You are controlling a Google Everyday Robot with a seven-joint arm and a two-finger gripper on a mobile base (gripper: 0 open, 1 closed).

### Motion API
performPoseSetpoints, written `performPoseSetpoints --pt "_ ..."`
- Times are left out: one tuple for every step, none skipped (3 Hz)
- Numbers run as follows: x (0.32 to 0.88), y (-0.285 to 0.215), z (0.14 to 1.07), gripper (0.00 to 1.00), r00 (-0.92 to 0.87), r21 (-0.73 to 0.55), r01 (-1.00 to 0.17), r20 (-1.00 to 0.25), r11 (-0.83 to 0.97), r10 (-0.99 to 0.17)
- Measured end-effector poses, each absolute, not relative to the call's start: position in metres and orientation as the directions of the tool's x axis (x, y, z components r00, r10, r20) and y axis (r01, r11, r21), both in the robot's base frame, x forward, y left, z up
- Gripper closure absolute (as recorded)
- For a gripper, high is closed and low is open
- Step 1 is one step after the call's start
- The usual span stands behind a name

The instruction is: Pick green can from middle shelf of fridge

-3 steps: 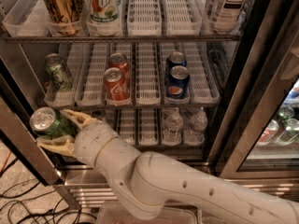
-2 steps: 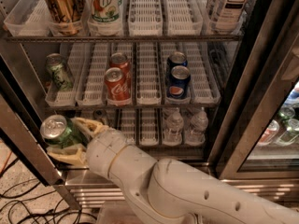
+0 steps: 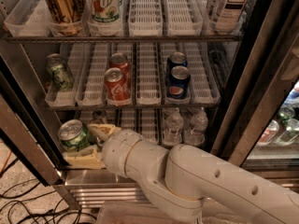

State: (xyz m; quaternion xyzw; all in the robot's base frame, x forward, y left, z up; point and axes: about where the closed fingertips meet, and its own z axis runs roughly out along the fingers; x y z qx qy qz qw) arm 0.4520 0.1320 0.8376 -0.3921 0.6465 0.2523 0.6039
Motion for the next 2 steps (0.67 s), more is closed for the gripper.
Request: performPoseSetpoints --pt "0.4534 0.1183 0.8314 1.00 -0.004 -0.118 -0.813 -0.978 0.570 -0.209" --pt "0.4534 0.1182 0.8315 1.00 -0.003 -0.119 -0.813 -0.978 0.570 -0.209"
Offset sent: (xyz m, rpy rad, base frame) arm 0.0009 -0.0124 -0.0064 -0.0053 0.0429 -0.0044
